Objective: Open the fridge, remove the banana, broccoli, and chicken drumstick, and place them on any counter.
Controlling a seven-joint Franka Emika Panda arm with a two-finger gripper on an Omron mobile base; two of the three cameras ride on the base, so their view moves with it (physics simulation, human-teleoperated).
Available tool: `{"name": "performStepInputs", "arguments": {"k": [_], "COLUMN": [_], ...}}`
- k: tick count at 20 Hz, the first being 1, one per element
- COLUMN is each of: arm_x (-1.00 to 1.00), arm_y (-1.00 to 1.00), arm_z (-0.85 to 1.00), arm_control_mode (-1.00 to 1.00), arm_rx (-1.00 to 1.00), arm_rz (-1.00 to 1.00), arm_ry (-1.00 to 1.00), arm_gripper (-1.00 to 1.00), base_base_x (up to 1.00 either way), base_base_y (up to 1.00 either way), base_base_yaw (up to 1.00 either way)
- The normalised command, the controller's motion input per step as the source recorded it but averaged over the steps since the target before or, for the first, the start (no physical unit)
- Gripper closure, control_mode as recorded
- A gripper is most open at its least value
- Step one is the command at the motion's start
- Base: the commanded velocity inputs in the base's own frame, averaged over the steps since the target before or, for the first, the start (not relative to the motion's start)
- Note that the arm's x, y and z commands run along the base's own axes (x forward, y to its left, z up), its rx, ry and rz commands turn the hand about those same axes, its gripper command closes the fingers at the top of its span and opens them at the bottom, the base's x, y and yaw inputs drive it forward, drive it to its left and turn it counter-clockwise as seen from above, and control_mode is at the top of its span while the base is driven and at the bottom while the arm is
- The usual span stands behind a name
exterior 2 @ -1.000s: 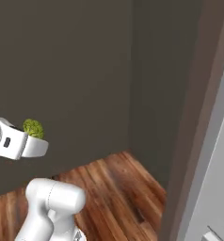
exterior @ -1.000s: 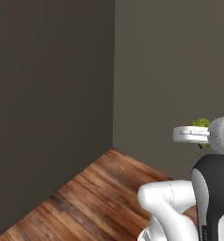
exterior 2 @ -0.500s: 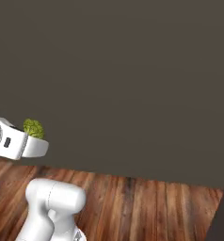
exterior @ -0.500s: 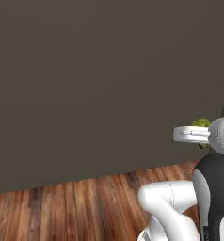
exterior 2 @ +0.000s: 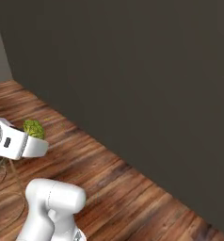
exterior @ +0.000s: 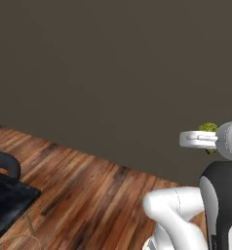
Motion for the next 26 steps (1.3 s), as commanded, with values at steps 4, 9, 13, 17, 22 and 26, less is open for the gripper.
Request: {"name": "performStepInputs", "arguments": {"k": [4,9,13,17,22,26], "arm_x": [0.00,0.00,0.00,0.00,0.00,0.00], "arm_y": [0.00,0.00,0.00,0.00,0.00,0.00], "arm_z": [0.00,0.00,0.00,0.00,0.00,0.00], "arm_control_mode": [1.00,1.00,1.00,1.00,1.00,1.00], "arm_rx": [0.00,0.00,0.00,0.00,0.00,0.00], "arm_rz": [0.00,0.00,0.00,0.00,0.00,0.00], "arm_ry": [0.00,0.00,0.00,0.00,0.00,0.00], "arm_gripper": [1.00,1.00,1.00,1.00,1.00,1.00], "base_base_x": [-0.05,0.00,0.20,0.75,0.64,0.53], "base_base_y": [0.00,0.00,0.03,0.05,-0.04,0.00], "base_base_yaw": [1.00,1.00,1.00,0.81,0.22,0.01]}}
